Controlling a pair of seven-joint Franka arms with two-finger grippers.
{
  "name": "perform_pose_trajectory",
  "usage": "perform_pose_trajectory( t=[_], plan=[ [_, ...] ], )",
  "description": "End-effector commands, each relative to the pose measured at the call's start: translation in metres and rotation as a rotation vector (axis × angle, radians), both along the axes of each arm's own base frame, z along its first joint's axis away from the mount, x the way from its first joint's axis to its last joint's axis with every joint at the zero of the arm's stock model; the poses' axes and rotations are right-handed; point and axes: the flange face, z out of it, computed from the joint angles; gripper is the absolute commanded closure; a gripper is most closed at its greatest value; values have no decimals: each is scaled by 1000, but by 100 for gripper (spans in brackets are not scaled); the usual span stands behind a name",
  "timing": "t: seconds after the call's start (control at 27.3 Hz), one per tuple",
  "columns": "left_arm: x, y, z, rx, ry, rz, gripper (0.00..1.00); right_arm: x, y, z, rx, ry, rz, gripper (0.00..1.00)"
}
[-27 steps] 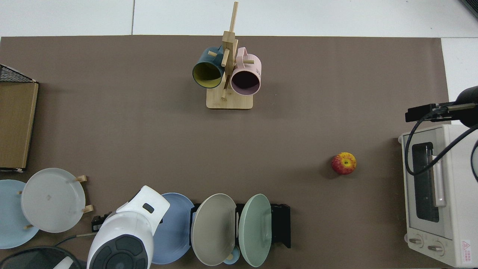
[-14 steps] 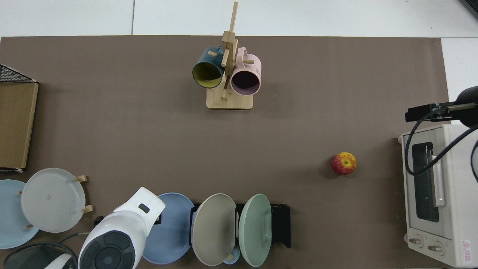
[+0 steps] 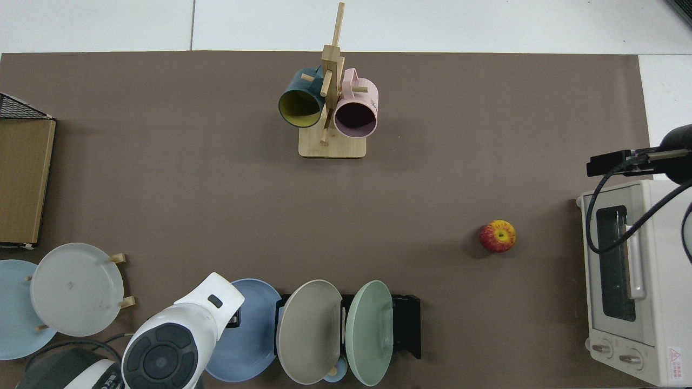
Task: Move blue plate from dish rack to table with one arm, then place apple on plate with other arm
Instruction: 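Reach the left gripper down to the blue plate in the rack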
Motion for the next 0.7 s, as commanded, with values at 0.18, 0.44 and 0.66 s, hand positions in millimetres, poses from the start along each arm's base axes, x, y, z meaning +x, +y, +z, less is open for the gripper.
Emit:
perform_pose_trajectory(
  t=[0.18, 0.44, 0.66],
  plan=[
    [-6, 0, -20, -37, 76, -41, 73, -6, 1, 2, -4, 0, -17, 0],
    [-7, -8, 1, -8, 130, -46, 100, -7, 6, 0, -4, 3, 4, 0],
    [-19, -40, 12, 69, 66, -61, 100, -5, 29, -27, -1, 19, 27, 0]
  ],
)
